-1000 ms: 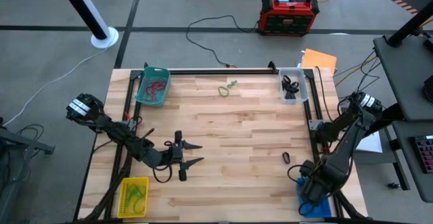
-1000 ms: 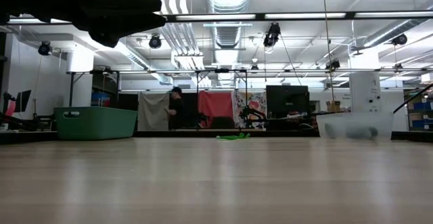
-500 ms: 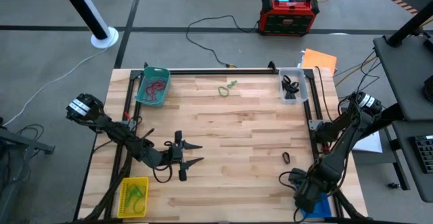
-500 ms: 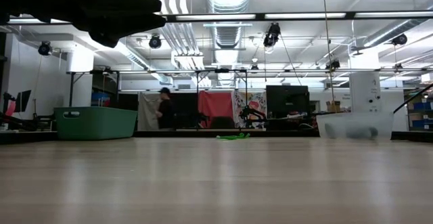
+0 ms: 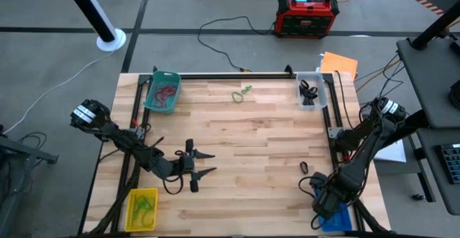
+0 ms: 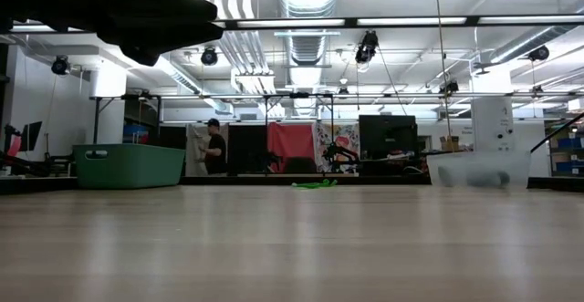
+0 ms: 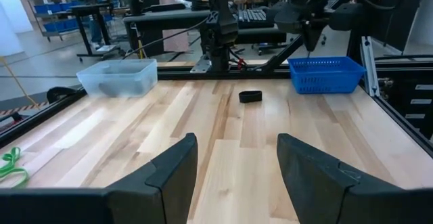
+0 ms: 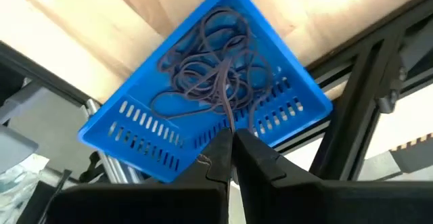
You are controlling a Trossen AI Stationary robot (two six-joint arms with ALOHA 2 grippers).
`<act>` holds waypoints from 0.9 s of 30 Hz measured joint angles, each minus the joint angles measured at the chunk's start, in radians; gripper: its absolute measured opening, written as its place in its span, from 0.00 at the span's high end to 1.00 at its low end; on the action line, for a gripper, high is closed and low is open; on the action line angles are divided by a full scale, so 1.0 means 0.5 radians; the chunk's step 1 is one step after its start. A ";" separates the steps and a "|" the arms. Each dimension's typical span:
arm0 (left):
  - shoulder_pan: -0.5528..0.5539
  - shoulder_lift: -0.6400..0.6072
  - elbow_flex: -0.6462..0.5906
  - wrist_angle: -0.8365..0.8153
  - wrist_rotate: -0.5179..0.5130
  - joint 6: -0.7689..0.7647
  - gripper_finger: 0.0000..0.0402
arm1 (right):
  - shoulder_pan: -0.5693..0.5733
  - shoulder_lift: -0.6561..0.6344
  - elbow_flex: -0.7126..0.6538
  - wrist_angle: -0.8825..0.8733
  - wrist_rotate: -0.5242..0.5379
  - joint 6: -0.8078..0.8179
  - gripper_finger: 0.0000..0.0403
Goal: Sort rubber bands into baskets
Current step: Put the violet rubber band into the blue bin, then put the black rubber band into the transparent bin
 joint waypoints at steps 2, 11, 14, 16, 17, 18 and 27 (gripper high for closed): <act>0.000 0.000 0.000 -0.006 0.000 -0.001 0.53 | 0.000 0.000 0.003 0.011 -0.002 0.003 0.97; 0.000 0.000 0.000 -0.008 0.000 -0.008 0.53 | -0.005 0.001 0.004 0.003 -0.026 0.076 0.86; 0.000 0.000 0.000 -0.008 0.000 -0.014 0.53 | -0.005 0.001 0.003 -0.007 -0.020 0.076 0.81; 0.000 0.000 0.000 -0.008 0.000 -0.014 0.53 | -0.005 0.001 0.003 -0.007 -0.009 0.042 0.78; 0.000 0.000 0.000 -0.008 0.000 -0.014 0.53 | -0.005 0.001 0.003 -0.005 0.005 0.032 0.76; 0.000 0.000 0.000 -0.008 0.000 -0.014 0.53 | -0.005 0.001 0.003 -0.005 0.022 0.027 0.75; 0.000 0.000 0.000 -0.007 0.000 -0.014 0.53 | -0.078 0.001 0.003 -0.003 0.209 -0.091 0.64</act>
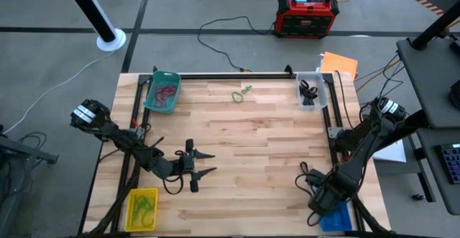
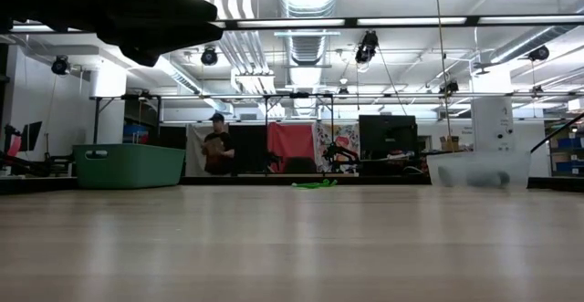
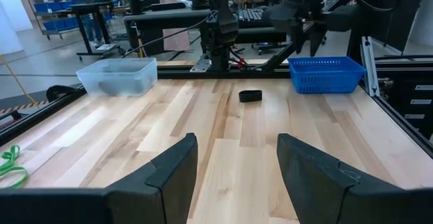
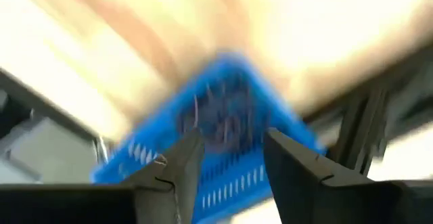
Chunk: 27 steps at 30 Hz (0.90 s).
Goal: Sort rubber bands into baskets
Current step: Put the black rubber band into the transparent bin
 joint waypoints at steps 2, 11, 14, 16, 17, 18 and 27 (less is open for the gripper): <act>0.000 0.000 0.000 0.000 0.000 0.000 0.53 | -0.058 0.000 0.000 0.000 0.181 -0.099 0.62; 0.000 0.000 0.000 0.000 0.000 -0.010 0.53 | -0.629 0.000 -0.102 -0.043 0.625 -0.629 0.54; 0.000 0.000 0.000 0.000 0.000 -0.017 0.53 | -0.806 0.000 -0.243 -0.036 0.557 -0.722 0.54; 0.000 0.000 0.000 0.000 0.000 -0.017 0.53 | -0.869 -0.001 -0.341 -0.006 0.478 -0.751 0.54; 0.000 0.000 0.000 -0.001 0.000 -0.017 0.53 | -0.882 -0.007 -0.390 0.030 0.448 -0.748 0.54; 0.000 0.000 0.000 -0.001 0.000 -0.017 0.53 | -0.884 -0.016 -0.435 0.085 0.427 -0.730 0.54; 0.000 0.000 0.000 -0.004 0.000 -0.023 0.53 | -0.868 -0.058 -0.732 0.601 0.344 -0.580 0.54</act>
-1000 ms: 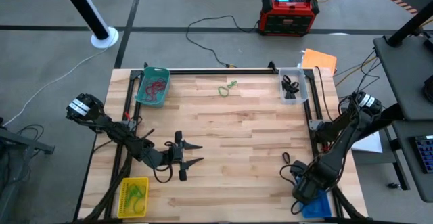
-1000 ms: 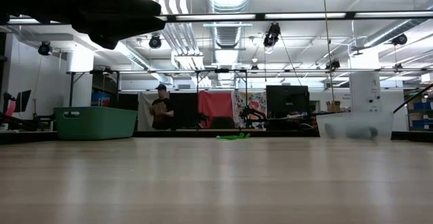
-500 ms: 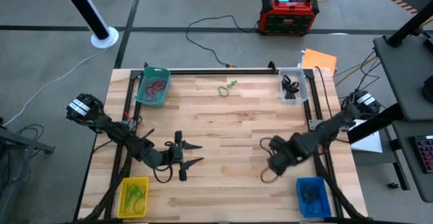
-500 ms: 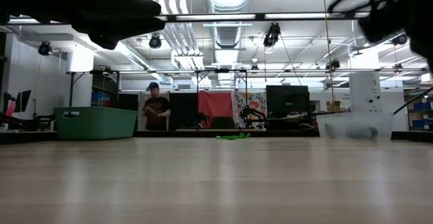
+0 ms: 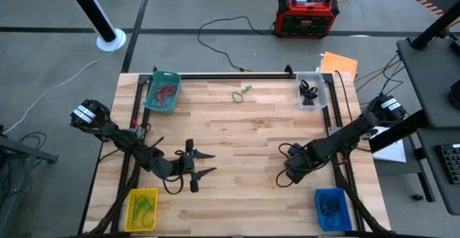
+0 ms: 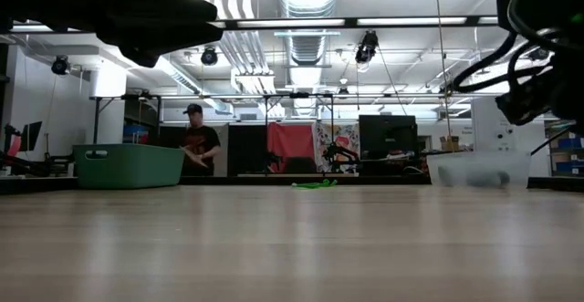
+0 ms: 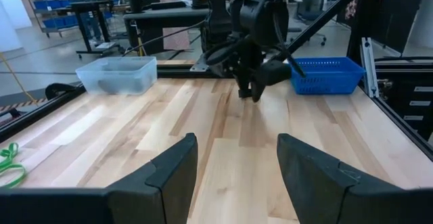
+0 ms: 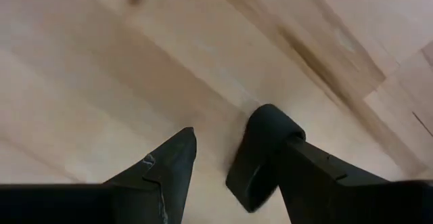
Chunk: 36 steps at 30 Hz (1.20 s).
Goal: Sort rubber bands into baskets
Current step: Put the black rubber band into the transparent bin
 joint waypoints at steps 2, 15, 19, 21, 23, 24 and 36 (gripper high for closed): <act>0.000 0.000 0.000 0.000 0.000 -0.001 0.53 | 0.000 0.001 -0.022 0.001 -0.002 0.008 0.54; 0.000 0.000 0.000 -0.002 0.000 -0.001 0.53 | 0.000 0.014 -0.014 0.055 0.007 -0.149 0.82; 0.000 0.000 0.000 -0.006 -0.001 0.000 0.53 | 0.000 0.012 -0.014 0.085 0.008 -0.203 0.96; 0.000 0.000 0.000 -0.014 0.000 -0.001 0.53 | -0.001 0.011 -0.014 0.138 0.013 -0.233 0.97; 0.000 0.000 0.000 -0.014 -0.001 0.000 0.53 | -0.019 0.009 -0.015 0.292 0.052 -0.287 0.98; 0.000 0.000 0.000 -0.014 -0.001 -0.001 0.53 | -0.040 0.008 -0.012 0.419 0.069 -0.330 0.98; 0.010 0.000 0.000 -0.001 -0.001 0.000 0.53 | -0.665 0.015 0.341 1.031 0.406 -1.355 0.98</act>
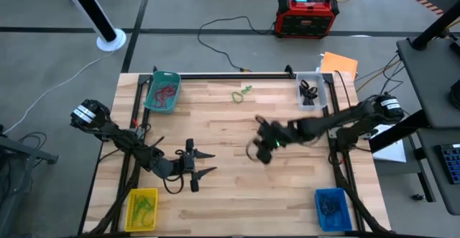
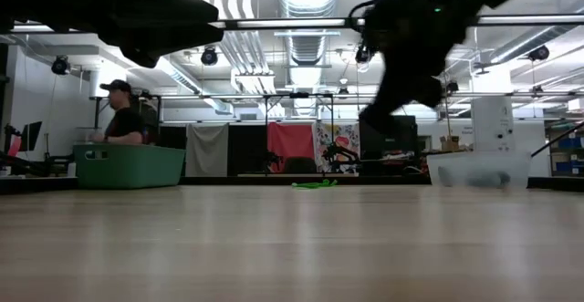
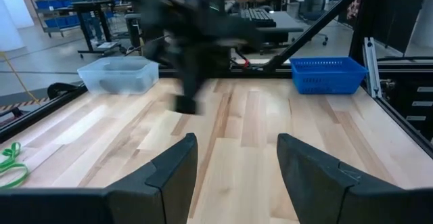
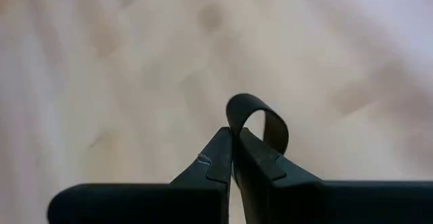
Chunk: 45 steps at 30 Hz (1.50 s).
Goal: Sort rubber bands into baskets
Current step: Put the black rubber band into the transparent bin, then put the green rubber band into the yellow bin
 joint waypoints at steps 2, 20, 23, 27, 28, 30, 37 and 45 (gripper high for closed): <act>0.000 0.000 0.000 0.000 -0.001 0.000 0.53 | -0.152 0.000 0.121 -0.157 0.120 -0.184 0.98; 0.000 0.000 0.000 -0.025 -0.001 0.000 0.53 | -1.769 0.071 0.514 -1.460 0.794 -0.227 0.98; 0.000 0.000 0.000 -0.031 0.000 0.000 0.53 | -1.847 0.075 0.405 -1.414 0.790 -0.229 0.98; 0.000 0.000 0.000 -0.030 -0.001 0.000 0.53 | -1.878 0.075 0.286 -1.305 0.798 -0.258 0.98; 0.000 0.000 0.000 -0.030 -0.001 0.000 0.53 | -1.878 0.075 0.263 -1.269 0.797 -0.261 0.97; 0.000 0.000 0.000 -0.030 -0.001 0.000 0.53 | -1.878 0.075 0.229 -1.211 0.783 -0.265 0.96; 0.000 0.000 0.000 -0.029 -0.001 0.000 0.53 | -1.877 0.075 0.199 -1.134 0.736 -0.280 0.82; 0.000 0.000 0.000 -0.038 -0.001 0.000 0.53 | -1.858 0.075 0.201 -1.081 0.751 -0.243 0.63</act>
